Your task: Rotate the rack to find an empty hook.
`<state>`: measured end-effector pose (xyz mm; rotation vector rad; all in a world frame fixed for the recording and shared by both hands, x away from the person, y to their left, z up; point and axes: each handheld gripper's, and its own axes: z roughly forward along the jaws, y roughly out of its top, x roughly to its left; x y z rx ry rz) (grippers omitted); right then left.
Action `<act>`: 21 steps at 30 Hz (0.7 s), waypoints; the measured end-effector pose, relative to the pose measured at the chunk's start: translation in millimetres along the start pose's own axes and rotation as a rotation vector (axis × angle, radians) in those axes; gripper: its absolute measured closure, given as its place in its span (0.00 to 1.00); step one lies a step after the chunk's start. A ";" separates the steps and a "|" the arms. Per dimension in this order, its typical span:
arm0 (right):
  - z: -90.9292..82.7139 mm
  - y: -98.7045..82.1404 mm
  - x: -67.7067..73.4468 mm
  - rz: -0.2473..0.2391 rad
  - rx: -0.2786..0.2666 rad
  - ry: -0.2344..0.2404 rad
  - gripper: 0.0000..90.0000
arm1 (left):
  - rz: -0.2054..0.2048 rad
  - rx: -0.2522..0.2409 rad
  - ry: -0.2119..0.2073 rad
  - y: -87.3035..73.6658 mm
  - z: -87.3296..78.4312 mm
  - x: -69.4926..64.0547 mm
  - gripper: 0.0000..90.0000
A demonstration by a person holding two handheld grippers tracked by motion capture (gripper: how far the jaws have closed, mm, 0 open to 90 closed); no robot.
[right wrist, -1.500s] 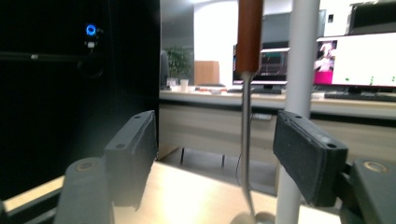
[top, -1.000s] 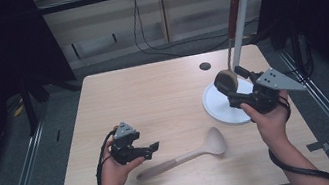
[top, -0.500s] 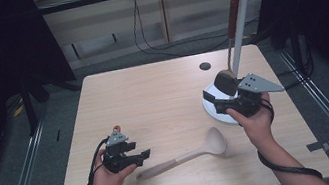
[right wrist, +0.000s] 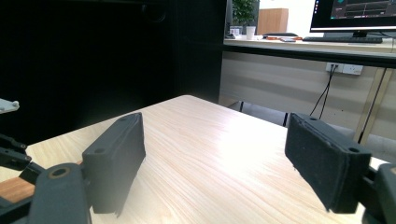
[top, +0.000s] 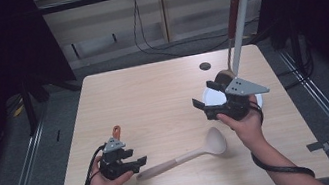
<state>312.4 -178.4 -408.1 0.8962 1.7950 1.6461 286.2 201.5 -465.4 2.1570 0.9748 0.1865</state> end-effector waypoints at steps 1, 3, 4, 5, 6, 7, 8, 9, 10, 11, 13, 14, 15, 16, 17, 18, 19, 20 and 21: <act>0.3 -0.5 0.1 -0.005 0.006 0.005 0.23 | 0.011 0.010 0.000 -0.4 0.8 -0.7 0.41; 0.9 -1.7 1.1 -0.011 0.012 0.004 0.22 | 0.022 0.024 -0.007 -1.6 2.3 -2.4 0.41; 1.0 -2.6 1.9 -0.008 0.020 0.003 0.22 | 0.030 0.026 -0.008 -2.2 3.1 -3.1 0.42; 1.2 -3.3 2.2 -0.009 0.026 0.003 0.22 | 0.037 0.033 -0.010 -2.7 3.2 -3.6 0.42; 1.7 -3.9 2.4 -0.007 0.027 0.007 0.22 | 0.031 0.035 -0.004 -3.5 3.5 -4.6 0.42; 1.9 -4.3 2.6 -0.006 0.031 0.009 0.22 | 0.032 0.036 -0.014 -4.4 3.9 -4.5 0.42; 2.8 -4.6 2.6 -0.009 0.025 0.011 0.22 | 0.040 0.042 -0.015 -5.1 4.2 -4.5 0.42; 3.0 -4.9 2.9 -0.008 0.031 0.016 0.22 | 0.041 0.049 -0.009 -6.2 4.5 -5.0 0.42; 3.5 -5.3 3.4 -0.003 0.031 0.020 0.22 | 0.038 0.054 -0.014 -7.3 5.7 -5.9 0.42; 4.4 -5.7 3.8 -0.008 0.031 0.017 0.22 | 0.054 0.056 -0.015 -8.1 7.0 -6.2 0.42; 5.7 -6.6 4.6 -0.003 0.035 0.025 0.22 | 0.066 0.069 -0.026 -9.3 8.8 -8.5 0.41; 6.3 -6.7 4.9 -0.003 0.035 0.024 0.22 | 0.070 0.063 -0.034 -9.9 10.1 -9.5 0.40; 6.4 -6.6 5.3 -0.003 0.039 0.024 0.22 | 0.078 0.072 -0.035 -10.0 10.4 -10.4 0.38; 6.7 -6.5 5.4 -0.001 0.037 0.024 0.22 | 0.085 0.075 -0.042 -10.3 11.1 -10.6 0.38; 6.7 -6.2 5.5 0.002 0.037 0.024 0.22 | 0.088 0.076 -0.045 -10.8 12.0 -11.3 0.38; 6.3 -5.9 5.4 0.002 0.039 0.024 0.22 | 0.097 0.079 -0.048 -10.9 12.5 -11.5 0.38; 6.3 -5.6 4.6 -0.003 0.035 0.023 0.22 | 0.103 0.089 -0.055 -10.8 12.7 -12.2 0.38; 6.0 -5.6 3.9 -0.003 0.032 0.024 0.22 | 0.108 0.086 -0.060 -11.3 13.8 -13.2 0.38; 5.3 -5.5 3.7 0.008 0.035 0.013 0.22 | 0.114 0.095 -0.057 -11.5 14.4 -13.9 0.38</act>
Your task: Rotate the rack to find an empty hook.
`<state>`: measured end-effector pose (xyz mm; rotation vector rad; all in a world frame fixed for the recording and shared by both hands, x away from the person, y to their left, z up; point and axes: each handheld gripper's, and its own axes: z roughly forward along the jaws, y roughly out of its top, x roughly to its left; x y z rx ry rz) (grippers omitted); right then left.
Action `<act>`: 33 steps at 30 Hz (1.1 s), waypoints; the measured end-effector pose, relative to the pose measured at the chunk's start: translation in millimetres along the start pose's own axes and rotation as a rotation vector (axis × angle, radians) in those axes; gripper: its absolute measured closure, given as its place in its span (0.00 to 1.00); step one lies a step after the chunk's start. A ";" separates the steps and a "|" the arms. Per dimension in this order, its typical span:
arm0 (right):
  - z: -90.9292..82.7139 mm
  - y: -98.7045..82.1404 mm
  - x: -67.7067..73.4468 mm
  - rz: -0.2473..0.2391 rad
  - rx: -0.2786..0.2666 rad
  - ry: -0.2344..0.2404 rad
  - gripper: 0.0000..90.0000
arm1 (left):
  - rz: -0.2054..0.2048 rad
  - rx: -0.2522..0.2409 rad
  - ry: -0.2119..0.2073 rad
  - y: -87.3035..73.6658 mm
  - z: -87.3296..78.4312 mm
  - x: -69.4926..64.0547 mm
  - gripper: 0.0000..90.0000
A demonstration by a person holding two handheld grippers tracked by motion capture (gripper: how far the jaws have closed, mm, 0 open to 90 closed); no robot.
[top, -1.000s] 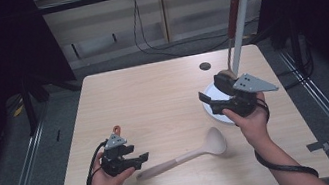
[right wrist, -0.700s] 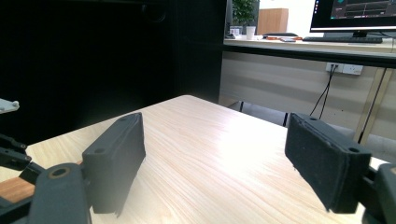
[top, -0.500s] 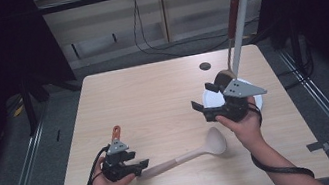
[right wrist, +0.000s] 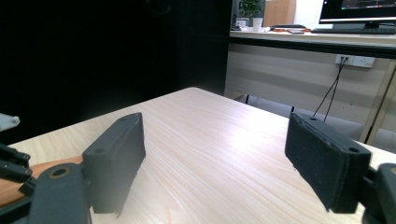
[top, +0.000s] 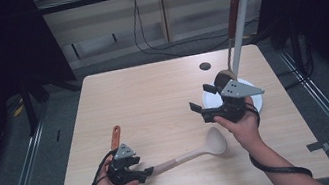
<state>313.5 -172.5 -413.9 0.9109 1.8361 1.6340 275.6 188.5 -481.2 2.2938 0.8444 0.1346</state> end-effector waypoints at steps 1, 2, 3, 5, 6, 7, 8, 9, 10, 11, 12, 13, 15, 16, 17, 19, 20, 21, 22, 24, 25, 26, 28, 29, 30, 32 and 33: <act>-0.3 -0.1 -1.3 0.000 -0.004 -0.002 0.22 | 0.007 -0.005 -0.005 0.1 1.4 0.0 0.38; -0.9 -0.1 -1.8 0.013 -0.003 -0.005 0.22 | 0.012 0.012 -0.012 0.7 1.6 0.1 0.38; -1.5 -0.2 -2.8 0.014 -0.002 -0.012 0.22 | 0.009 0.011 -0.017 0.8 2.7 -0.1 0.38; -2.3 -0.8 -4.3 0.026 -0.005 -0.014 0.22 | 0.020 0.008 -0.024 1.9 3.9 0.3 0.38; -3.0 -1.2 -5.4 0.024 -0.002 -0.018 0.22 | 0.023 0.009 -0.026 2.3 4.1 0.0 0.38; -3.3 -1.7 -5.9 0.033 -0.005 -0.023 0.22 | 0.021 0.002 -0.029 2.3 5.4 -0.7 0.38; -3.9 -2.0 -6.7 0.034 -0.002 -0.027 0.22 | 0.028 0.000 -0.037 2.7 6.7 -0.8 0.39; -4.4 -2.1 -6.9 0.040 -0.005 -0.032 0.22 | 0.036 0.011 -0.045 3.4 7.5 -1.6 0.39; -4.8 -2.0 -7.2 0.039 -0.006 -0.032 0.22 | 0.046 0.013 -0.045 3.4 9.5 -2.7 0.39; -5.7 -1.9 -7.5 0.033 -0.002 -0.030 0.22 | 0.063 0.020 -0.045 3.5 11.6 -3.8 0.40; -6.3 -1.5 -7.2 0.034 -0.003 -0.032 0.22 | 0.081 0.037 -0.049 4.9 12.7 -5.0 0.41; -7.0 -1.2 -7.3 0.035 -0.004 -0.033 0.22 | 0.075 0.001 -0.064 4.7 16.1 -6.7 0.43; -8.2 -0.8 -8.0 0.036 -0.008 -0.035 0.22 | 0.109 0.009 -0.105 7.6 15.6 -7.3 0.63; -9.2 -0.8 -8.4 0.036 -0.008 -0.037 0.22 | 0.130 0.006 -0.119 8.9 16.8 -8.7 0.68; -10.3 -0.9 -8.6 0.036 -0.005 -0.043 0.22 | 0.167 0.023 -0.118 10.8 17.3 -10.0 0.70; -11.7 -1.0 -8.6 0.042 -0.007 -0.043 0.23 | 0.195 0.021 -0.111 11.7 18.0 -11.7 0.71; -12.6 -1.0 -8.7 0.041 -0.005 -0.047 0.23 | 0.200 0.018 -0.117 11.7 18.3 -11.7 0.72; -13.2 -1.0 -8.7 0.041 -0.005 -0.043 0.23 | 0.209 0.012 -0.118 12.0 18.8 -11.9 0.72; -13.8 -1.0 -8.9 0.039 -0.008 -0.041 0.23 | 0.228 0.029 -0.112 12.6 17.9 -12.5 0.72; -15.4 -0.7 -8.9 0.039 -0.006 -0.046 0.23 | 0.253 0.035 -0.113 15.4 19.4 -13.6 0.73; -16.0 -0.8 -9.0 0.042 -0.010 -0.045 0.23 | 0.256 0.031 -0.117 16.6 20.9 -14.9 0.73; -17.3 -0.8 -9.4 0.040 -0.006 -0.052 0.23 | 0.267 0.037 -0.122 18.5 22.0 -16.1 0.74; -19.2 -1.3 -11.0 0.039 -0.007 -0.053 0.23 | 0.275 0.039 -0.130 21.9 25.2 -18.3 0.75; -20.6 -1.5 -11.4 0.049 -0.005 -0.057 0.23 | 0.314 0.052 -0.130 24.4 26.2 -17.1 0.75; -22.2 -1.8 -12.0 0.055 -0.007 -0.060 0.23 | 0.293 0.044 -0.133 25.6 28.0 -20.2 0.75; -25.6 -2.7 -13.6 0.057 -0.006 -0.068 0.23 | 0.303 0.024 -0.158 28.3 32.8 -21.7 0.76; -27.4 -3.1 -14.4 0.056 -0.007 -0.072 0.23 | 0.309 0.023 -0.158 30.3 34.7 -22.8 0.76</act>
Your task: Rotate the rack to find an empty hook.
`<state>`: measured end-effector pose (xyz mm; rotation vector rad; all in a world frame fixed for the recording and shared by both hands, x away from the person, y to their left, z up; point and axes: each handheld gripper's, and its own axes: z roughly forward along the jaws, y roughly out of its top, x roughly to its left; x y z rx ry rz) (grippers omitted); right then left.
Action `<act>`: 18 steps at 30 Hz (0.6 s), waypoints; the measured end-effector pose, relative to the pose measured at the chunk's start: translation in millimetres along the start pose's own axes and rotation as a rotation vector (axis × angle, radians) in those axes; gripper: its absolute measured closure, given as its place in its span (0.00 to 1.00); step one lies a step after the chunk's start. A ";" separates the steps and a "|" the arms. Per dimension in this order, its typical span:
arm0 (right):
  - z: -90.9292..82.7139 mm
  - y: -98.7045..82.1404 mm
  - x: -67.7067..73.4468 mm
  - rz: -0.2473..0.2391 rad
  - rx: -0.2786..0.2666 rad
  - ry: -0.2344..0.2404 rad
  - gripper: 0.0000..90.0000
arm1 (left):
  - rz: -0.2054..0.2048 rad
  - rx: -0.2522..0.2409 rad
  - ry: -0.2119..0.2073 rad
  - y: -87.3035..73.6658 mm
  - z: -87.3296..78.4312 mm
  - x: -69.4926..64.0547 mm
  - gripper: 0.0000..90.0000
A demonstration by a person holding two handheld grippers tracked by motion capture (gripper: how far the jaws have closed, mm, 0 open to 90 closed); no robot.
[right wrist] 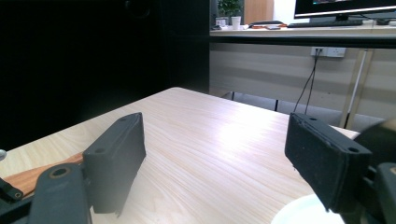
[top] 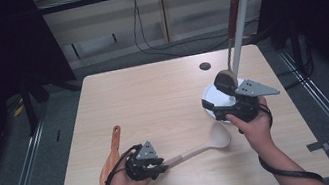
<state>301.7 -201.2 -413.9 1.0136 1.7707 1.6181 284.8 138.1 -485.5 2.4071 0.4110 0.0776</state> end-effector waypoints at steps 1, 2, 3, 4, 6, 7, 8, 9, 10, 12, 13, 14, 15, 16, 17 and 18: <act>-1.8 -0.3 -0.8 0.003 0.000 -0.006 0.23 | 0.012 -0.001 -0.004 2.1 2.0 0.0 0.76; -3.8 -0.6 -1.6 0.004 -0.001 -0.010 0.23 | 0.023 0.000 -0.007 4.4 4.0 -0.9 0.77; -5.5 -0.8 -2.2 0.006 0.001 -0.013 0.23 | 0.037 0.003 0.000 6.8 5.9 -1.7 0.77; -7.6 -0.9 -2.8 0.003 0.002 -0.017 0.23 | 0.045 0.010 -0.006 9.1 7.1 -1.9 0.77; -11.4 -1.1 -3.5 0.007 0.002 -0.024 0.22 | 0.054 -0.012 -0.012 12.5 12.2 -2.5 0.77; -13.1 -1.1 -3.6 0.003 0.006 -0.032 0.22 | 0.064 -0.019 -0.014 14.1 14.4 -2.8 0.77; -14.5 -1.0 -3.6 -0.008 0.010 -0.035 0.22 | 0.077 -0.011 -0.020 16.1 15.3 -2.2 0.78; -15.7 -1.0 -3.4 -0.013 0.015 -0.034 0.22 | 0.075 -0.019 -0.028 17.0 17.1 -2.0 0.78; -17.0 -1.2 -3.2 -0.011 0.017 -0.032 0.22 | 0.071 -0.026 -0.019 17.6 18.5 -2.1 0.78; -18.9 -2.2 -3.2 -0.002 0.021 -0.034 0.22 | 0.062 -0.021 -0.030 18.6 18.7 -1.0 0.77; -19.5 -2.7 -3.1 -0.003 0.023 -0.038 0.22 | 0.057 -0.019 -0.028 19.0 18.7 -1.1 0.77; -19.8 -3.1 -3.0 -0.008 0.025 -0.034 0.22 | 0.055 -0.021 -0.028 19.0 18.9 -0.9 0.77; -20.1 -3.3 -2.3 -0.007 0.030 -0.033 0.22 | 0.047 -0.026 -0.017 18.7 19.2 -1.0 0.77; -20.1 -3.4 -1.3 -0.009 0.031 -0.029 0.22 | 0.022 -0.033 -0.016 17.9 19.5 -1.0 0.77; -20.0 -3.7 -0.2 -0.013 0.034 -0.028 0.22 | 0.012 -0.038 -0.017 17.2 19.2 0.1 0.76; -19.8 -4.0 -0.1 -0.025 0.043 -0.016 0.21 | -0.004 -0.033 -0.015 16.2 18.3 0.4 0.76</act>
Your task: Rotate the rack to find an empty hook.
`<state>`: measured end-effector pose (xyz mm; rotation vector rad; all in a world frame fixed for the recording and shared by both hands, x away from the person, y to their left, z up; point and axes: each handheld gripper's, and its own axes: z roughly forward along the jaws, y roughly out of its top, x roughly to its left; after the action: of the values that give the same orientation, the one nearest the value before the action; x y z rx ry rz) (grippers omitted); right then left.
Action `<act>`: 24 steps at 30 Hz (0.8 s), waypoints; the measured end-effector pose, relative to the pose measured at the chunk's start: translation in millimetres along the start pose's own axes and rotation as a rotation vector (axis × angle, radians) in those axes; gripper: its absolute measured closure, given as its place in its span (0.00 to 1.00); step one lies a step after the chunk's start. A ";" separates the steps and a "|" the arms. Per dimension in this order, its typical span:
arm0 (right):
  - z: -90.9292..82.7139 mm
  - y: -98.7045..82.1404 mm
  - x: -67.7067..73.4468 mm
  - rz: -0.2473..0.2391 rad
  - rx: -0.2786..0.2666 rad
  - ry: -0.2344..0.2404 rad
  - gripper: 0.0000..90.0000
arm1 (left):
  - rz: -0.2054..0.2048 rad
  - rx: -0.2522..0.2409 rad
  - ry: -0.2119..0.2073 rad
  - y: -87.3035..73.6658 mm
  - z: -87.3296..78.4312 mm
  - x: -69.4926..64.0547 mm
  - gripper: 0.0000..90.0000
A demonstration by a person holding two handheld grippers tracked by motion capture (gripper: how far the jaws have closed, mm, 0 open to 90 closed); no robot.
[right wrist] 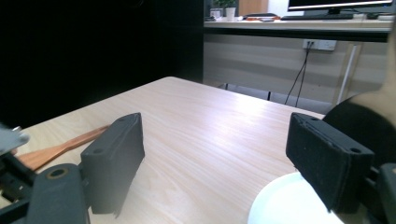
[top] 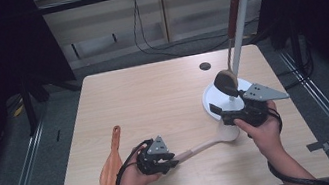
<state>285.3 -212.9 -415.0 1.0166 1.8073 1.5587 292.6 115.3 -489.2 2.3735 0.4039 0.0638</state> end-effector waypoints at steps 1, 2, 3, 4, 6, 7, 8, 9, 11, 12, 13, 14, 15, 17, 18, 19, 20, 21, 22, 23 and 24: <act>0.9 -0.3 1.2 -0.004 0.002 0.006 0.21 | -0.014 -0.006 0.006 -0.8 0.1 -0.2 0.75; 1.4 -0.5 2.3 0.003 0.008 0.016 0.21 | -0.026 -0.019 -0.003 -2.1 0.9 0.6 0.73; 2.5 -0.6 2.6 -0.003 0.011 0.029 0.21 | -0.033 -0.013 0.008 -2.9 0.7 0.9 0.73; 4.1 -1.1 3.7 0.003 0.017 0.042 0.21 | -0.043 -0.012 0.017 -3.3 0.0 1.0 0.72; 7.4 -2.2 6.2 -0.004 0.034 0.065 0.21 | -0.037 -0.001 0.043 -3.5 -1.4 1.8 0.72; 8.9 -2.7 7.3 -0.015 0.048 0.083 0.21 | -0.034 -0.016 0.068 -4.6 -1.2 3.2 0.72; 11.1 -3.4 9.4 -0.019 0.057 0.097 0.21 | -0.037 -0.009 0.085 -5.4 -2.5 5.0 0.72; 13.0 -3.9 11.0 -0.029 0.067 0.109 0.21 | -0.057 -0.007 0.077 -6.2 -3.5 6.3 0.71; 17.3 -5.0 15.0 -0.041 0.082 0.134 0.20 | -0.076 -0.038 0.090 -8.6 -2.6 6.8 0.70; 19.1 -5.5 16.8 -0.048 0.094 0.151 0.20 | -0.078 -0.028 0.095 -8.8 -3.5 7.2 0.69; 21.1 -6.2 18.6 -0.053 0.101 0.163 0.20 | -0.084 -0.026 0.095 -9.4 -4.1 7.6 0.68; 22.7 -6.8 19.7 -0.068 0.111 0.179 0.20 | -0.095 -0.051 0.091 -10.3 -3.4 7.6 0.67; 24.6 -7.5 21.6 -0.076 0.118 0.181 0.20 | -0.101 -0.049 0.093 -11.2 -5.2 8.4 0.66; 27.1 -8.1 23.9 -0.088 0.137 0.205 0.20 | -0.128 -0.078 0.093 -13.2 -7.3 10.3 0.60; 28.6 -8.5 24.9 -0.088 0.142 0.219 0.20 | -0.140 -0.072 0.100 -13.9 -9.7 10.9 0.57; 29.6 -8.7 25.6 -0.089 0.153 0.232 0.20 | -0.153 -0.082 0.095 -14.4 -11.2 11.4 0.56; 30.9 -9.0 26.3 -0.094 0.155 0.240 0.20 | -0.161 -0.081 0.099 -14.8 -13.3 11.9 0.54; 32.2 -9.2 27.0 -0.095 0.159 0.248 0.20 | -0.172 -0.094 0.100 -15.3 -14.5 11.8 0.52; 33.7 -9.5 27.8 -0.093 0.168 0.261 0.20 | -0.177 -0.102 0.099 -15.8 -15.9 12.1 0.50; 35.1 -9.9 28.4 -0.093 0.179 0.270 0.20 | -0.182 -0.103 0.113 -16.1 -17.4 12.3 0.46; 37.0 -10.5 29.4 -0.093 0.188 0.278 0.20 | -0.189 -0.108 0.120 -17.0 -18.6 12.7 0.42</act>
<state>296.1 -168.1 -430.0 0.8135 2.1925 1.5581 297.1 143.1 -487.6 2.2219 0.6635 0.1377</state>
